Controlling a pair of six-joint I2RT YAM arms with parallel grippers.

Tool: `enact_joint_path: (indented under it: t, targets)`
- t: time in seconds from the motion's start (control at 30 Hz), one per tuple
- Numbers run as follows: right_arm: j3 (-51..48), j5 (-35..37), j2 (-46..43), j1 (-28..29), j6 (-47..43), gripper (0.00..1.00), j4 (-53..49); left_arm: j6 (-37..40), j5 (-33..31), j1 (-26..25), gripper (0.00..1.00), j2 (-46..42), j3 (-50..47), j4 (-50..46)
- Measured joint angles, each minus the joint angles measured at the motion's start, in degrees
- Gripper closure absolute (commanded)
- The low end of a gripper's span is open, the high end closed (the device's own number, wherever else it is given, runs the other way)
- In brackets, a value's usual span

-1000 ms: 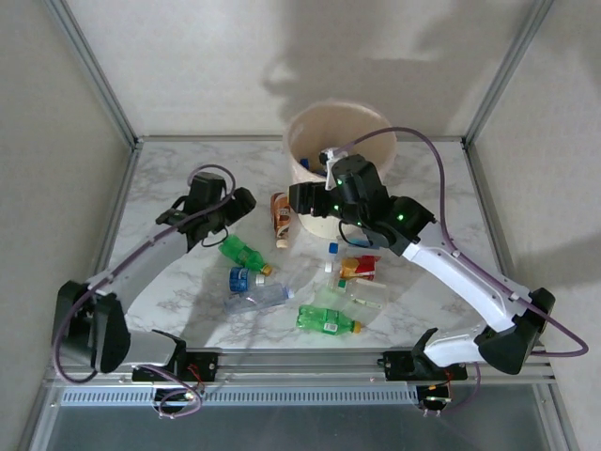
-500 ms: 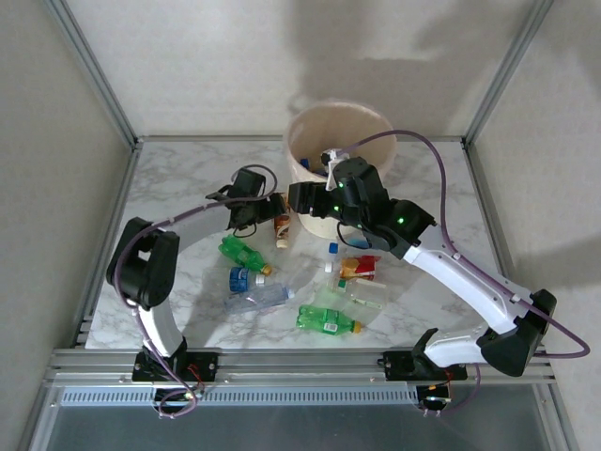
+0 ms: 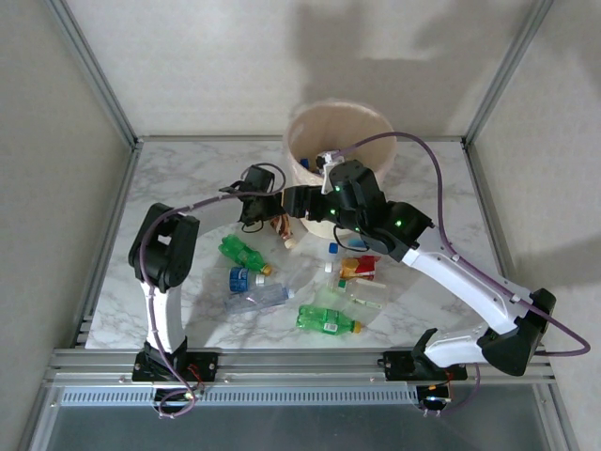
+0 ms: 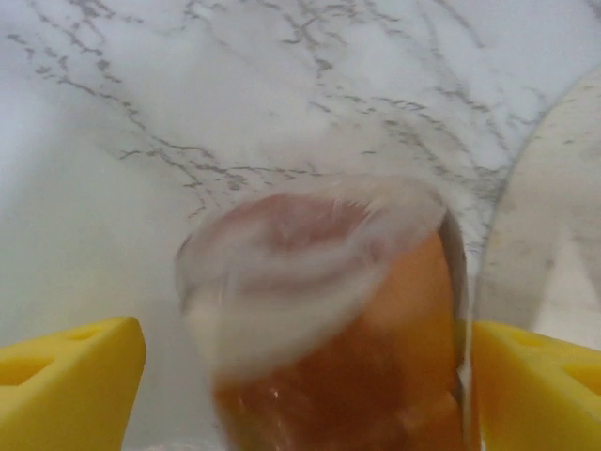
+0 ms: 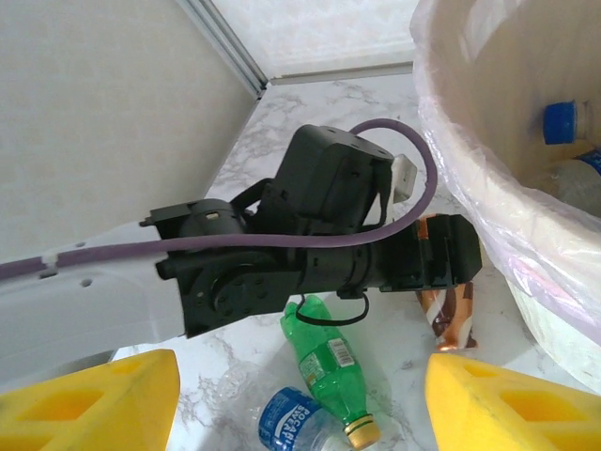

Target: Put the plastic bottles in the bin

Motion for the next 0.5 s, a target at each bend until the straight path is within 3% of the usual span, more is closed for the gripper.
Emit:
enact_joint_path:
  t: [0.5]
  targets:
    - [1.01, -0.44, 0.98, 0.79, -0.02, 0.31, 0.17, -2.08, -4.33, 0.0, 0.43, 1.55, 2.08, -3.54]
